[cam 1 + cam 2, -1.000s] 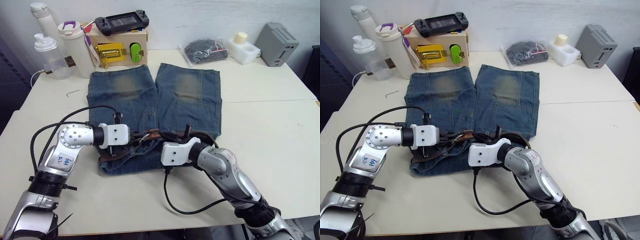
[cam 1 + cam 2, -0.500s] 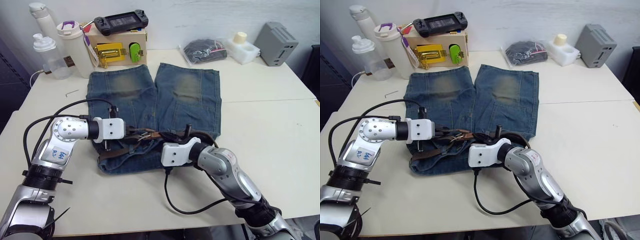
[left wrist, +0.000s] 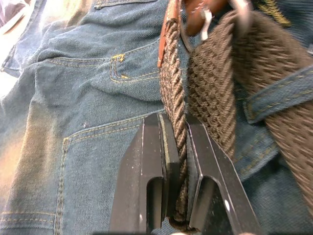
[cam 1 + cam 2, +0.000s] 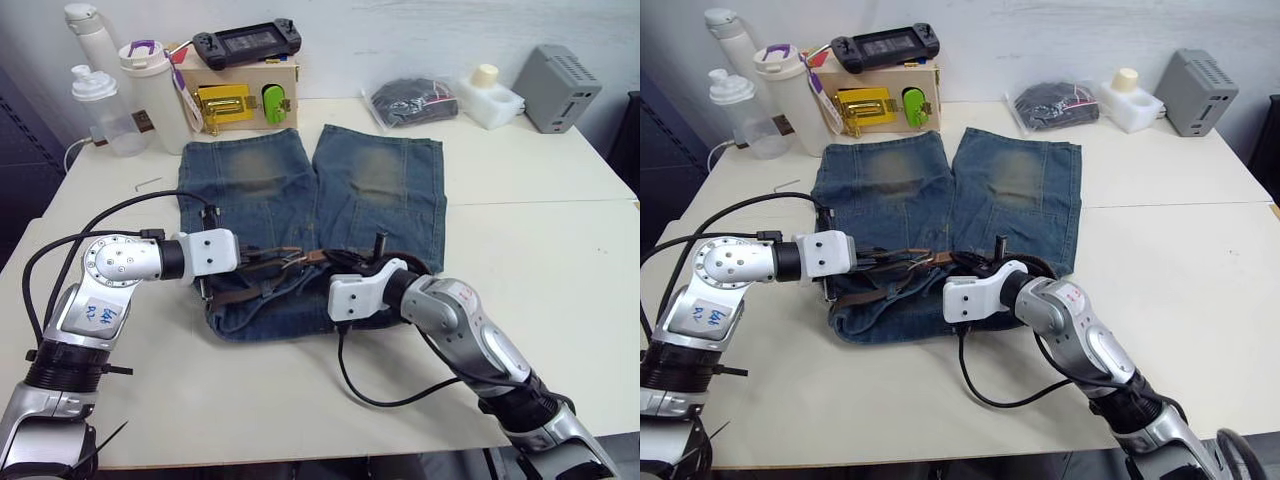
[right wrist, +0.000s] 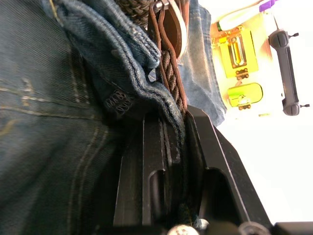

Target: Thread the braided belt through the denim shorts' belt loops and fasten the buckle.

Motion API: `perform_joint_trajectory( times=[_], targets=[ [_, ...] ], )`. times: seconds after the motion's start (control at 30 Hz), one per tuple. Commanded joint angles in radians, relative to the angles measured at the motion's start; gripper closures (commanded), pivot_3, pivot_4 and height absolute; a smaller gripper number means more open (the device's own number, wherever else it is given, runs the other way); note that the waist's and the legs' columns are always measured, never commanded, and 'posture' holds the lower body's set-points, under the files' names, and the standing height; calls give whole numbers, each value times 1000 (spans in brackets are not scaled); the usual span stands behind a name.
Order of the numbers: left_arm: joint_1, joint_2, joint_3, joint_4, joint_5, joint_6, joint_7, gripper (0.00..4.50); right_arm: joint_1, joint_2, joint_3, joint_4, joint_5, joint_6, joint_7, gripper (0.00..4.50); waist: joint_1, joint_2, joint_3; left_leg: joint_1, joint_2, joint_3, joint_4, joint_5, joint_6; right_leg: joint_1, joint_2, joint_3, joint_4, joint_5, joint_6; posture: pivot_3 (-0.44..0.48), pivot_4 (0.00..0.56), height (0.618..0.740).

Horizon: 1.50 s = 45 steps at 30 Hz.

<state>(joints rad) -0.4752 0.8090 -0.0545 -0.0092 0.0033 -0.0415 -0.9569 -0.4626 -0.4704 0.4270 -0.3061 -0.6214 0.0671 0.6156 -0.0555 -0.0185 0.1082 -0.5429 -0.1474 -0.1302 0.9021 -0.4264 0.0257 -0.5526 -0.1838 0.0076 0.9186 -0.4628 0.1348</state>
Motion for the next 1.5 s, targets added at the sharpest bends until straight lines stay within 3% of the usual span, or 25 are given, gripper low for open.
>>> perform_joint_trajectory(
  times=[0.03,0.47,1.07,1.5],
  targets=[
    [16,34,37,-22,4,15,13,4500,-36,0,-47,1,-28,10,-32,4465,-2,0,0,0,0,-1,1,0,0,0,0,0,1,0,0,0,150,645],
    [40,77,37,-35,7,31,20,4500,-60,111,14,42,-58,5,-44,4465,-4,0,0,-1,-1,-4,3,-1,-1,-1,0,0,6,0,0,0,150,645],
    [63,116,34,-78,-20,37,-30,4500,-102,158,-2,113,-65,26,-101,4465,-9,0,0,-1,-3,-7,6,-3,-3,-4,0,0,15,0,0,0,150,645],
    [-7,106,9,-25,1,-20,-40,4500,-107,179,17,121,-57,0,-112,4465,-10,0,0,-3,-3,-7,8,-4,-3,-6,0,1,19,0,0,0,150,645]
  ],
)
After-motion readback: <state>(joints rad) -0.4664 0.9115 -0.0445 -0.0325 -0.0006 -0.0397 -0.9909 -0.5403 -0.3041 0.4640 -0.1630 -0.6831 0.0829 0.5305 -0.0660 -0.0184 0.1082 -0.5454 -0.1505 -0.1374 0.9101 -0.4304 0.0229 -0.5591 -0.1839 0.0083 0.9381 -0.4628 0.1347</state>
